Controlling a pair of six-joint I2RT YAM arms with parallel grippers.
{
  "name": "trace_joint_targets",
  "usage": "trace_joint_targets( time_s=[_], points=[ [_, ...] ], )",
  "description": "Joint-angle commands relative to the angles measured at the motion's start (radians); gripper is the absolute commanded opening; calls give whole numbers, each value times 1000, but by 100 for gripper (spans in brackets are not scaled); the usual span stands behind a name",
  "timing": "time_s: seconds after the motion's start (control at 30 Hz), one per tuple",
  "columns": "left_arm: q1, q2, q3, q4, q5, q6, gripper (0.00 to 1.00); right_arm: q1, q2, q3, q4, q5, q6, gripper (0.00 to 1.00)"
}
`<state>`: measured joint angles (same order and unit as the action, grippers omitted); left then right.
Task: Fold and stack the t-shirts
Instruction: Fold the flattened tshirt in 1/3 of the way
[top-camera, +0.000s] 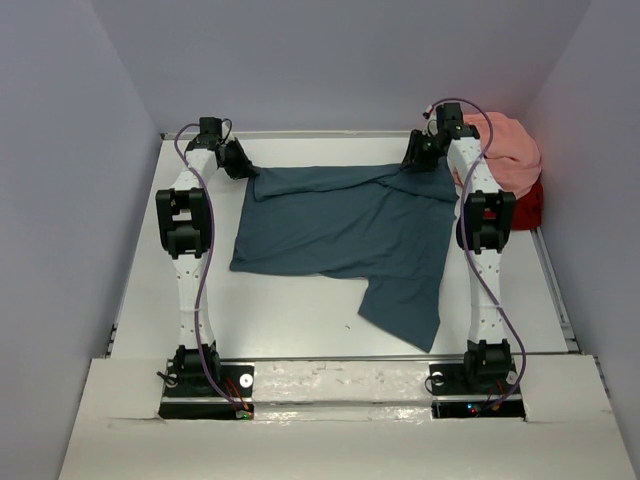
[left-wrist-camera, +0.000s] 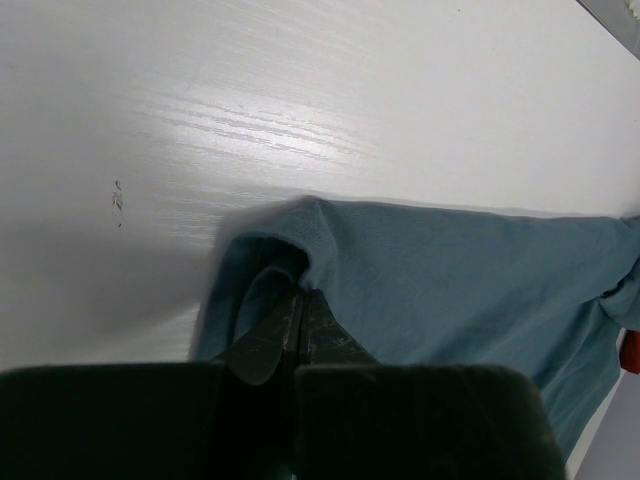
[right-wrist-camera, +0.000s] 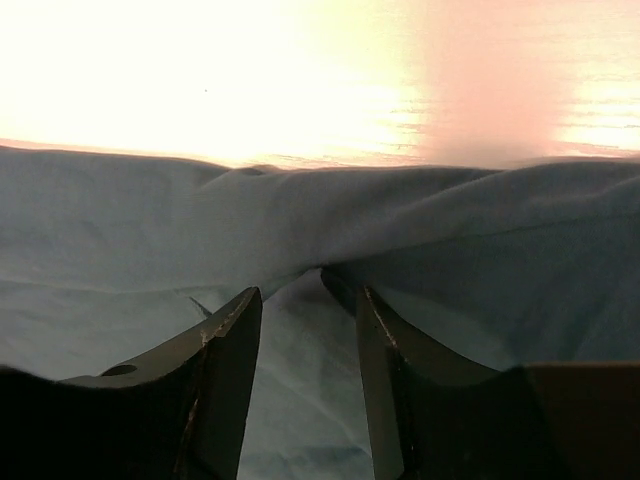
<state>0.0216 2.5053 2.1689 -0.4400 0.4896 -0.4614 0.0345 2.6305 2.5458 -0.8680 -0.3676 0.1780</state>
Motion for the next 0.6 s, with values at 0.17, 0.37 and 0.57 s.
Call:
trace_joint_targets(
  time_s=[0.17,0.37,0.57],
  points=[
    [8,-37,-6,4,35,7,5,8,39,22,52,-25,-12,47],
    [9,-28,-4,9,47,4,0,-1,33,16,52,-22,-9,22],
    [9,-25,-3,14,50,-2,0,-1,28,14,53,-22,-6,6]
  ],
)
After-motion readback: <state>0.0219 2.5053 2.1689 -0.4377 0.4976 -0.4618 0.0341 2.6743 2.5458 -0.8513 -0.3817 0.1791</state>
